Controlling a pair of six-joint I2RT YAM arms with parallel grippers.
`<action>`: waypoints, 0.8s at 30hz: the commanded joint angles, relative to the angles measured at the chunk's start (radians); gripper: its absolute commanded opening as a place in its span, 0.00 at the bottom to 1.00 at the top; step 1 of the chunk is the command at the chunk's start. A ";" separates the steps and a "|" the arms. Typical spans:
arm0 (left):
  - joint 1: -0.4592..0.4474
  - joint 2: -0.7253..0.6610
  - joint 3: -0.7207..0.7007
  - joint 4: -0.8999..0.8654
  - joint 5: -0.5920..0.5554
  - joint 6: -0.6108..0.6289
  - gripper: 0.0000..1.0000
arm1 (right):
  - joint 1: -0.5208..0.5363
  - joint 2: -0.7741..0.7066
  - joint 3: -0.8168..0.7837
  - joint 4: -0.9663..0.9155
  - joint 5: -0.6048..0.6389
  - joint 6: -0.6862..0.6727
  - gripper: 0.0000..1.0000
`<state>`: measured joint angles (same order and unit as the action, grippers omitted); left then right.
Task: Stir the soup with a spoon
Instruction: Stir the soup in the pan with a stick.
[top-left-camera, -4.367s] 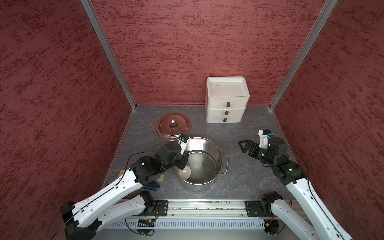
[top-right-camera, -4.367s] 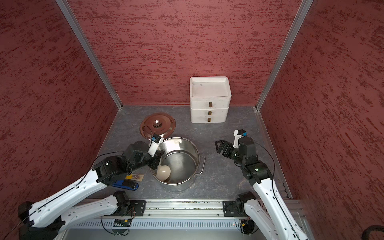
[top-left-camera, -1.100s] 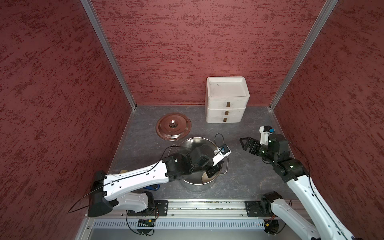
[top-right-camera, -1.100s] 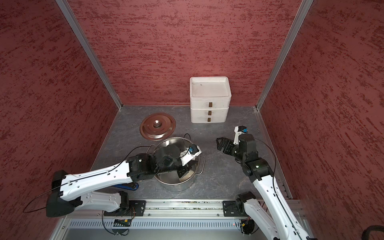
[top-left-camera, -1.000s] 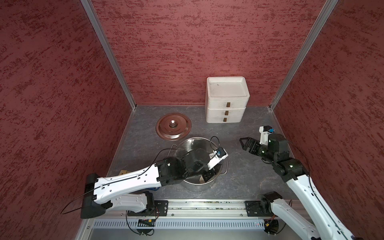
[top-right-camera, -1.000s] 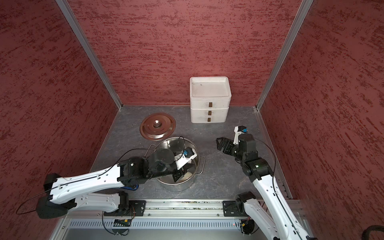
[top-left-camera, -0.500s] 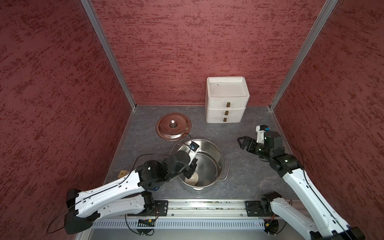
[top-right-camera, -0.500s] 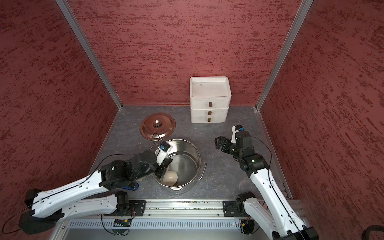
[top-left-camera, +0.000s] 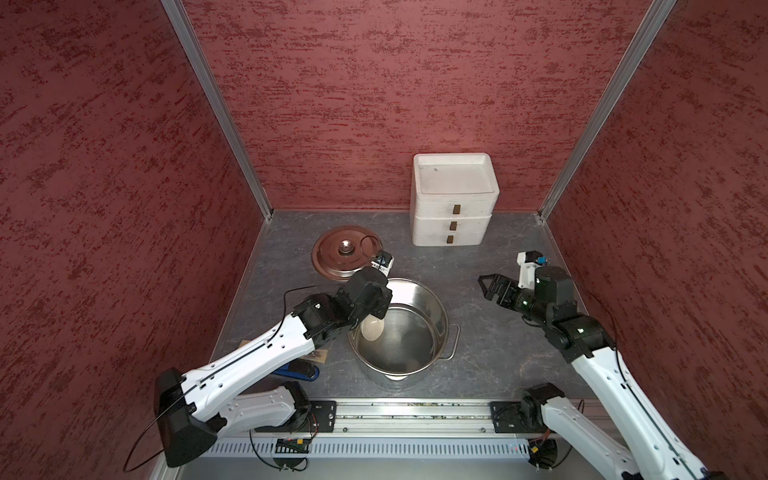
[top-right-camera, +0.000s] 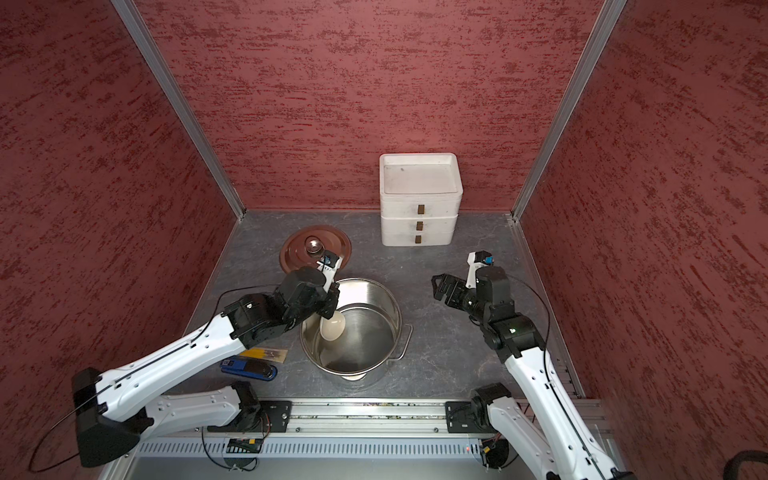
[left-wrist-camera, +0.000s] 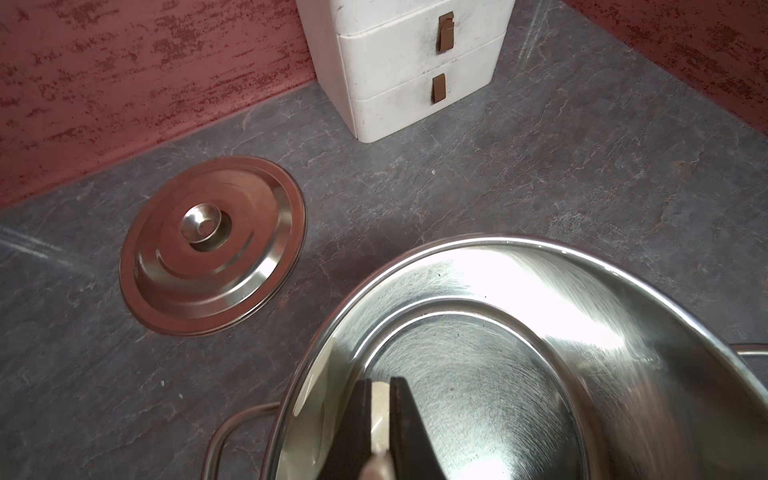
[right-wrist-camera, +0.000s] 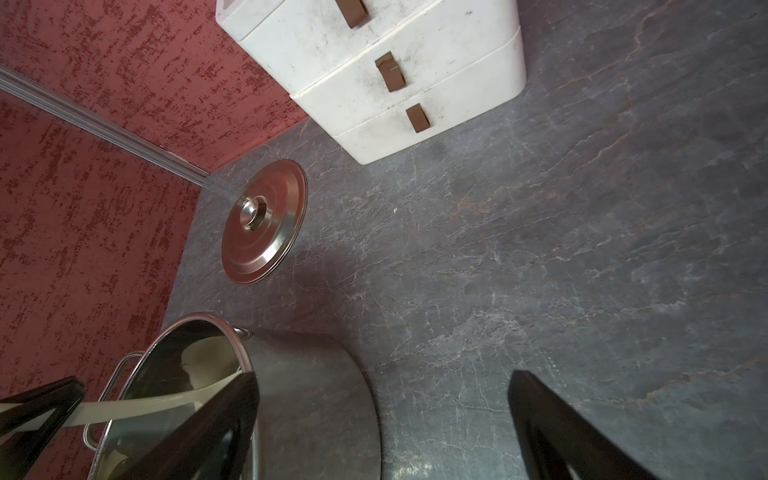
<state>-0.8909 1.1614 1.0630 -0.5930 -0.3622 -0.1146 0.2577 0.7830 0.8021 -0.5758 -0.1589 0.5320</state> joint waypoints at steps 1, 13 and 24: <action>0.007 0.074 0.073 0.135 0.052 0.078 0.00 | 0.004 -0.020 -0.007 -0.021 0.019 0.003 0.98; -0.060 0.265 0.229 0.247 0.323 0.146 0.00 | 0.004 -0.077 -0.013 -0.063 0.047 0.006 0.98; -0.233 0.123 0.078 0.186 0.411 0.104 0.00 | 0.004 -0.109 -0.056 -0.060 0.045 0.031 0.98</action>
<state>-1.0901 1.3342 1.1671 -0.3992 0.0246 0.0143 0.2577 0.6769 0.7624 -0.6380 -0.1272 0.5526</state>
